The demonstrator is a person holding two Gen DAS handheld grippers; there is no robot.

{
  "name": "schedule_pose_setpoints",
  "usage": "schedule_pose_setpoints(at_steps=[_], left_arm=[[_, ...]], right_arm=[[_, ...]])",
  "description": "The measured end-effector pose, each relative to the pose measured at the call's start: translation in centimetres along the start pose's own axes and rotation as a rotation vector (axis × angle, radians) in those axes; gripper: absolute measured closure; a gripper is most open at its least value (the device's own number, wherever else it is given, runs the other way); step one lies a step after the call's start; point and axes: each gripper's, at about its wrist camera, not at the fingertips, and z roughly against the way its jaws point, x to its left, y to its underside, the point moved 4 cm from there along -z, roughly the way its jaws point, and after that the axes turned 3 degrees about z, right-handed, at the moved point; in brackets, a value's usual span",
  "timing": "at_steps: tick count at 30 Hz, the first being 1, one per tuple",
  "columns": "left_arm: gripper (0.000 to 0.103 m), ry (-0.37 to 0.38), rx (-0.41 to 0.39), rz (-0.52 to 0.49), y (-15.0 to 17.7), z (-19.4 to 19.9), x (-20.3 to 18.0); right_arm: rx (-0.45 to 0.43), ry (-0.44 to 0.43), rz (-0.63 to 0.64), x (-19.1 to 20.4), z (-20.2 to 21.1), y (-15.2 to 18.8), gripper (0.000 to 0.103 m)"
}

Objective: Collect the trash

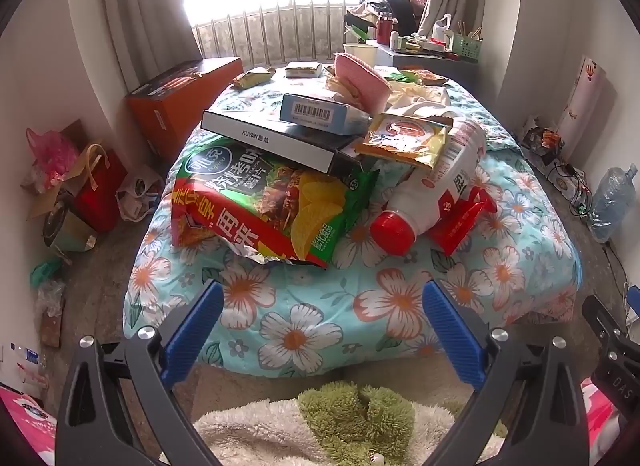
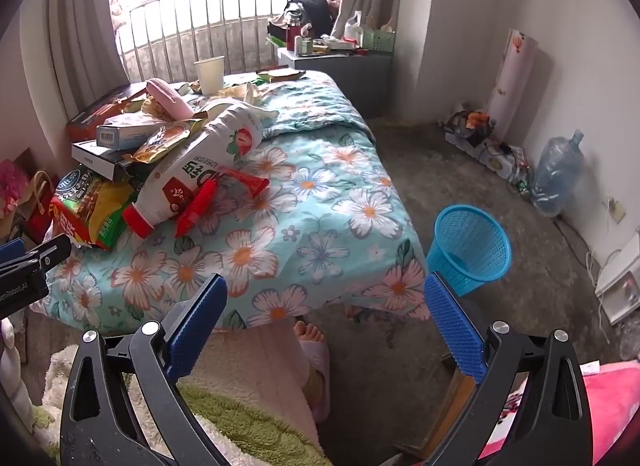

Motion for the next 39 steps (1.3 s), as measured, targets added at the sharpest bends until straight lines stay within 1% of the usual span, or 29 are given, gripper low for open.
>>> schedule_pose_setpoints(at_steps=[23, 39], left_arm=[[0.006, 0.004, -0.01, 0.033, -0.2, 0.4, 1.1], [0.006, 0.002, -0.01, 0.034, -0.1, 0.5, 1.2]], right_arm=[[-0.011, -0.009, 0.014, 0.7, 0.3, -0.3, 0.008], [-0.011, -0.018, 0.007, 0.8, 0.5, -0.5, 0.008]])
